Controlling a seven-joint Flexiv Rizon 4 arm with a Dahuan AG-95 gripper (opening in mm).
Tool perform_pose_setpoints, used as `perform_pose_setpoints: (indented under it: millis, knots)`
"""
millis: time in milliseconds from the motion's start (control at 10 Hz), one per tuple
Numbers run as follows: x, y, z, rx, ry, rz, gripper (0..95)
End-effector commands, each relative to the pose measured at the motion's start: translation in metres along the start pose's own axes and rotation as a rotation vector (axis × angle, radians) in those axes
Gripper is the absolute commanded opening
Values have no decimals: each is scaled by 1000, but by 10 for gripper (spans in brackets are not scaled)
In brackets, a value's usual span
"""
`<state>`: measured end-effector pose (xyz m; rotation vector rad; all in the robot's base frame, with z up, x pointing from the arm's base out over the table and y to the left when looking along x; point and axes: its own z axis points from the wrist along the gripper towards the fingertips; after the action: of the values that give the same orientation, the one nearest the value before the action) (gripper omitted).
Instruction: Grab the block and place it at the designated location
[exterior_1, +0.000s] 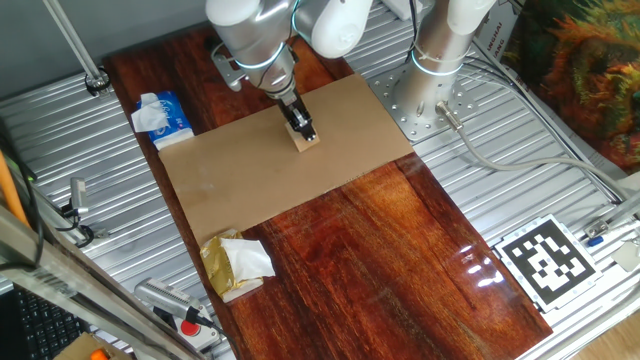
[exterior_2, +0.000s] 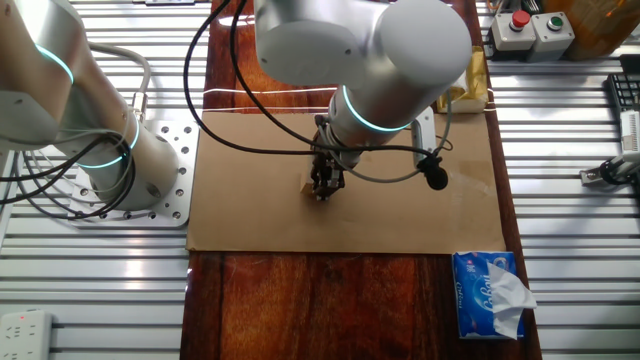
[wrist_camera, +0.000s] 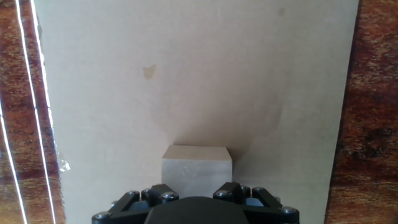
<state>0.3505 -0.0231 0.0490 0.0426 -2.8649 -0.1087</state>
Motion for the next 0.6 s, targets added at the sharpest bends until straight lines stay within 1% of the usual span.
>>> perform_pose_setpoints:
  millis: [100,300,600]
  knots:
    - [1,0,0,-6,-1,0,190]
    - [1,0,1,2,-1,-1,190]
    - [1,1,2,3,-1,-1,190]
